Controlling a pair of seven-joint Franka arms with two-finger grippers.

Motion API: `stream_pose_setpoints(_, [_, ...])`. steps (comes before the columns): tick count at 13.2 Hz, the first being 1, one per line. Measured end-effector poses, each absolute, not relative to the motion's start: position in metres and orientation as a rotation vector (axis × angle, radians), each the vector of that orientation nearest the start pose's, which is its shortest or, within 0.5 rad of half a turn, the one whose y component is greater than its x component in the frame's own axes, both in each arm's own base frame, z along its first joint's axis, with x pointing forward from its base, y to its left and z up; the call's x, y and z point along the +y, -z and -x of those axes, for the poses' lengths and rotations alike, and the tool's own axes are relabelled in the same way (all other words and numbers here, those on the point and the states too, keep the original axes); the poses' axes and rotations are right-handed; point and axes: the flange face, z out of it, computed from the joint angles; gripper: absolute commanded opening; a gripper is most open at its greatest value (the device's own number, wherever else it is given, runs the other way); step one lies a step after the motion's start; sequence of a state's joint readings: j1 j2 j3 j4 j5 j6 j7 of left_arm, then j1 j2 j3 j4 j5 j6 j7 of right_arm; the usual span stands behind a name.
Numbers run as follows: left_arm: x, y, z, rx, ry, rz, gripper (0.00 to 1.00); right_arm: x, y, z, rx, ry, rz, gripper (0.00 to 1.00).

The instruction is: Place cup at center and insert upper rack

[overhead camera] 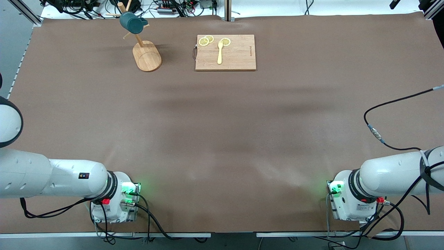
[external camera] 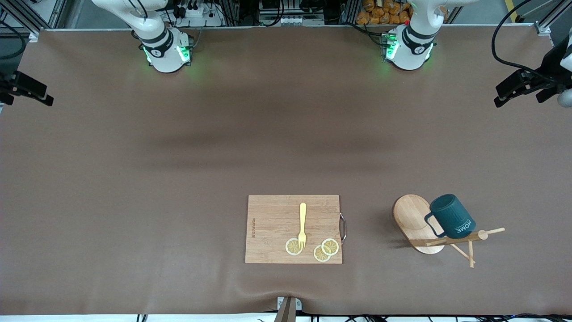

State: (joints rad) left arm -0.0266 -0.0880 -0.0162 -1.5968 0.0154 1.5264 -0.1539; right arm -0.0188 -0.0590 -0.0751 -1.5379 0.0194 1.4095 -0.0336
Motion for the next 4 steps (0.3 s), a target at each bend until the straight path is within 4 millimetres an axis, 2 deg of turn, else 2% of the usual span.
stream_pose_setpoints(2, [-0.022, -0.657, -0.522, -0.182, 0.037, 3.122, 1.00, -0.047, -0.661, -0.512, 0.108, -0.100, 3.109, 1.00])
stream_pose_setpoints(4, [-0.024, -0.660, -0.522, -0.180, 0.046, 3.122, 1.00, -0.038, -0.664, -0.512, 0.089, -0.090, 3.112, 1.00])
